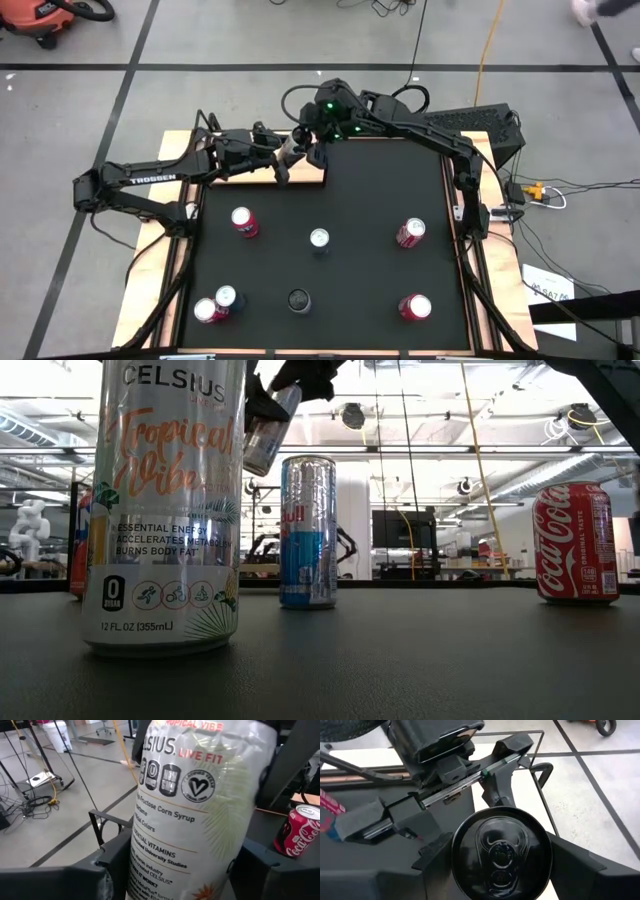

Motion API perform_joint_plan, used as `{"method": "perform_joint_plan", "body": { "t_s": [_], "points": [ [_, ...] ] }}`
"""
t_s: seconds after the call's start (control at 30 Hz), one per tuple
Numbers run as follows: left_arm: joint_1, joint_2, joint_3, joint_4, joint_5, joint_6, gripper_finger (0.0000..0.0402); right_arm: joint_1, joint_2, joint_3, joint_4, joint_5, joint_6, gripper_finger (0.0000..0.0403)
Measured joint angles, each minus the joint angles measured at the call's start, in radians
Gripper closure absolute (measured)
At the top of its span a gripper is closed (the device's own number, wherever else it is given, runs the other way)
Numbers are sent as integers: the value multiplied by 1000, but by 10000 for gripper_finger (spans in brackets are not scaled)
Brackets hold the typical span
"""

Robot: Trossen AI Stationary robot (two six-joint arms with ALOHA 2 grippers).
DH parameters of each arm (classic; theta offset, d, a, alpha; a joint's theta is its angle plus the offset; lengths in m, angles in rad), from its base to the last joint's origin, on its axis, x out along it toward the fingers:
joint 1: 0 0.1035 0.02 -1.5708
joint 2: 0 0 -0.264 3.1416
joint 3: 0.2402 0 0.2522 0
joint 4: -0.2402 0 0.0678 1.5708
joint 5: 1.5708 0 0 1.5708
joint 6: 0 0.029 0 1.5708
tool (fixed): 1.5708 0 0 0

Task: Place canned beverage on shelf
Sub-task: Put the top white-yellow soda can on the shelf

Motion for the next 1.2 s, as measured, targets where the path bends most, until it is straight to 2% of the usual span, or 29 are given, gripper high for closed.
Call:
{"method": "perform_joint_plan", "body": {
  "t_s": [0.13,0.27,0.37,0.53,0.73,0.9,1.03,1.2],
  "points": [
    [1,0,0,12,-13,-9,157,-1,0,0,26,10,64,100],
    [8,0,-2,40,-36,-30,154,-13,-33,1,26,70,144,66],
    [25,-4,-1,54,-36,-66,154,-35,-68,2,47,105,145,60],
    [51,-27,-2,48,-35,-89,153,-85,-117,3,59,102,141,63],
    [70,-78,-2,50,-28,-89,153,-121,-132,-12,59,-2,157,63],
    [85,-114,-2,43,-28,-89,153,-112,-146,-127,151,-67,184,64],
    [86,-136,-15,44,-32,-89,153,-97,-223,-258,295,-75,201,64],
    [86,-140,-22,42,-37,-89,153,-103,-388,-538,504,-52,259,64]
  ]
}}
